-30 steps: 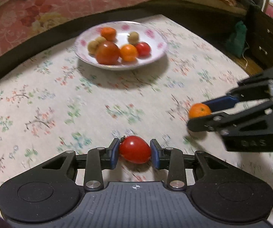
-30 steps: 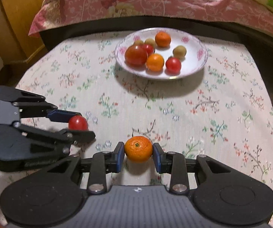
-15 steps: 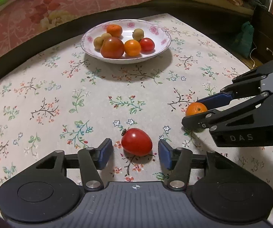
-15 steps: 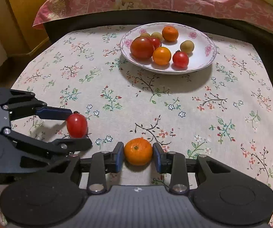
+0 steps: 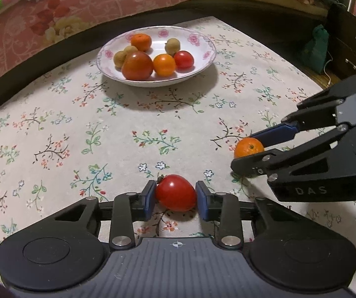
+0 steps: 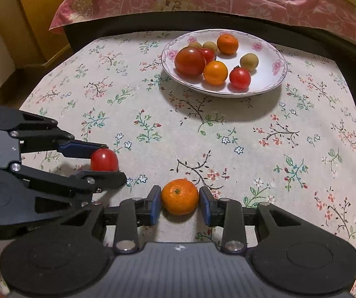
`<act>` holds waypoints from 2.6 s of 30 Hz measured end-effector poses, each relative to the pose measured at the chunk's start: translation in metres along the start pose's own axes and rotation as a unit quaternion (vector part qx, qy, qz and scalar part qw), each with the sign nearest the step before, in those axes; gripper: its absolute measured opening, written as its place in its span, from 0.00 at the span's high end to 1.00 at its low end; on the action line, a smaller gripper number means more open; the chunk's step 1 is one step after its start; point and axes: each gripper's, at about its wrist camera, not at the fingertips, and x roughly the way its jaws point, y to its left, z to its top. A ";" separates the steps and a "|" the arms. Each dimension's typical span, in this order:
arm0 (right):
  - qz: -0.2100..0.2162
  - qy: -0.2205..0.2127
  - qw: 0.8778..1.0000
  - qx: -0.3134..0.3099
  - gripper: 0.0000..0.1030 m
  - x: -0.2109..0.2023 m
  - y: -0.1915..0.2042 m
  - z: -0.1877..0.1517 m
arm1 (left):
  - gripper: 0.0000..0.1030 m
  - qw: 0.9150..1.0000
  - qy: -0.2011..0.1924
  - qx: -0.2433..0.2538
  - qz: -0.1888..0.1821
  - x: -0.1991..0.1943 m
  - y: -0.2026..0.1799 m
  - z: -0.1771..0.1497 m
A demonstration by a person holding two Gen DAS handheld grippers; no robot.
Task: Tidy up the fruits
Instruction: 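Grasp the small orange with the right gripper while the left gripper grasps the red tomato, then lift the orange and tomato and carry both toward the white plate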
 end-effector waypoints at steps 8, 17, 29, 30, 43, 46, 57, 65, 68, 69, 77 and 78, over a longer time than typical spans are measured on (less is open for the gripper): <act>-0.002 -0.005 1.000 -0.006 0.69 0.001 -0.001 0.006 | 0.59 1.000 -0.006 0.004 -0.006 0.003 0.002 0.004; -0.010 -0.003 1.000 -0.018 0.68 0.004 0.001 0.007 | 0.59 1.000 -0.005 0.005 0.000 0.007 0.004 0.006; -0.008 -0.002 1.000 -0.018 0.68 0.006 -0.001 0.007 | 0.58 1.000 -0.005 0.014 0.000 0.008 0.003 0.006; -0.008 -0.002 1.000 -0.017 0.68 0.006 -0.001 0.007 | 0.58 1.000 -0.005 0.014 0.001 0.008 0.003 0.006; -0.009 -0.001 1.000 -0.019 0.68 0.006 -0.001 0.009 | 0.60 1.000 -0.004 0.021 0.001 0.007 0.000 0.007; -0.010 -0.001 1.000 -0.018 0.68 0.006 -0.001 0.009 | 0.60 1.000 -0.006 0.022 0.002 0.006 0.001 0.008; -0.014 -0.005 1.000 -0.017 0.68 0.004 -0.001 0.009 | 0.60 1.000 -0.009 0.022 0.004 0.003 0.001 0.009; -0.016 -0.009 1.000 -0.012 0.68 0.003 -0.004 0.009 | 0.60 1.000 -0.013 0.015 0.008 0.000 0.006 0.013; -0.017 -0.009 1.000 -0.009 0.69 0.003 -0.005 0.008 | 0.60 1.000 -0.012 0.013 0.008 0.001 0.007 0.013; -0.017 -0.010 1.000 -0.009 0.69 0.003 -0.006 0.008 | 0.60 1.000 -0.011 0.012 0.008 0.002 0.007 0.012; -0.017 -0.013 1.000 -0.008 0.69 0.002 -0.006 0.009 | 0.60 1.000 -0.008 0.011 0.008 0.004 0.007 0.013; -0.018 -0.013 1.000 -0.007 0.69 0.002 -0.006 0.009 | 0.60 1.000 -0.009 0.011 0.009 0.004 0.007 0.013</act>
